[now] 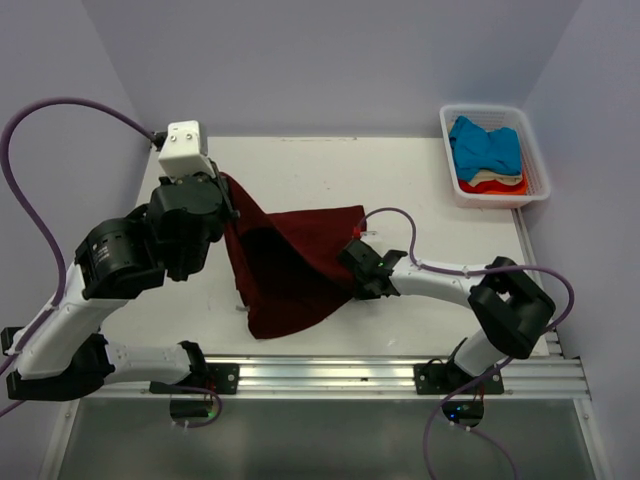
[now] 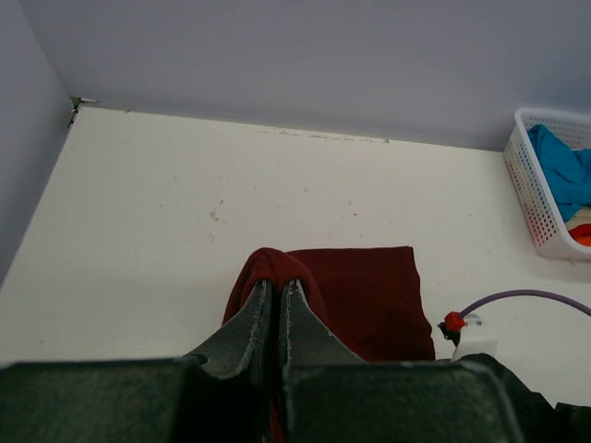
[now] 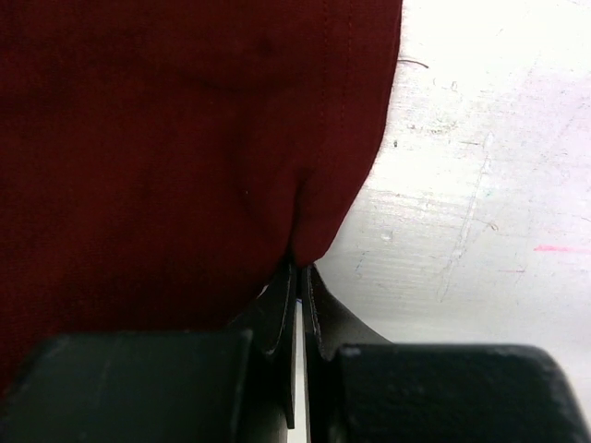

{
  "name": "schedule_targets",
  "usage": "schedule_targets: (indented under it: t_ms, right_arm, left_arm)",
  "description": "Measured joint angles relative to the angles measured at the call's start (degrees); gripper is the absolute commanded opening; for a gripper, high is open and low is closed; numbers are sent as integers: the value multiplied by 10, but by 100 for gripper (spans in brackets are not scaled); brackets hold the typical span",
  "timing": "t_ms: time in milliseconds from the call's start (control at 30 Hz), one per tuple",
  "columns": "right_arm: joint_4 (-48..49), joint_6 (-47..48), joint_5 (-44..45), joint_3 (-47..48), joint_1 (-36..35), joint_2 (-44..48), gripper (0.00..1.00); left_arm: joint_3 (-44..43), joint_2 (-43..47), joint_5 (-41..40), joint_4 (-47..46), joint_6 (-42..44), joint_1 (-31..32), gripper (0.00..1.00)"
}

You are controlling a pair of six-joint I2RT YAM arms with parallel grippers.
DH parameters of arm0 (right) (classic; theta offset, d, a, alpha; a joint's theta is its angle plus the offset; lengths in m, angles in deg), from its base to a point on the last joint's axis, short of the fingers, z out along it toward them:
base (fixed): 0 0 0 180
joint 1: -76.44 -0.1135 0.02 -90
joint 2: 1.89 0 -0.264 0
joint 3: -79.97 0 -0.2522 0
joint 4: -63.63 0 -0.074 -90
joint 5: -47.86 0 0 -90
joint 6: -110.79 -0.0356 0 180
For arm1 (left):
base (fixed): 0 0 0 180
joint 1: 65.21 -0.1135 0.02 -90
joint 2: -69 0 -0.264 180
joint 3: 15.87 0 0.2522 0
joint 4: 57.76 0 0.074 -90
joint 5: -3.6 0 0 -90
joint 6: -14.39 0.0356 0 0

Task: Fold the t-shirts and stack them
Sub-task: Flatten out the tshirt

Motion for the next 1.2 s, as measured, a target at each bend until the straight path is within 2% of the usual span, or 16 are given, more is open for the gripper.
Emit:
schedule_targets:
  t_ms: [133,267,500,600,733,1200]
  right_arm:
    - [-21,5,10,0,0,14,0]
    - [-98,21,51,28,0,77,0]
    - [-178,95,165,233,1,205,0]
    - [-177,155,212,321,1,245,0]
    - [-164,233,235,387,1,271,0]
    - [-71,452,274,465,1,280,0]
  left_arm:
    - [5,4,0,0,-5,0,0]
    - [13,7,0,0,-5,0,0]
    - [19,6,0,-16,15,0,0]
    - [19,6,0,-39,49,0,0]
    - [19,6,2,-84,101,0,0]
    - [16,17,11,-306,343,0,0]
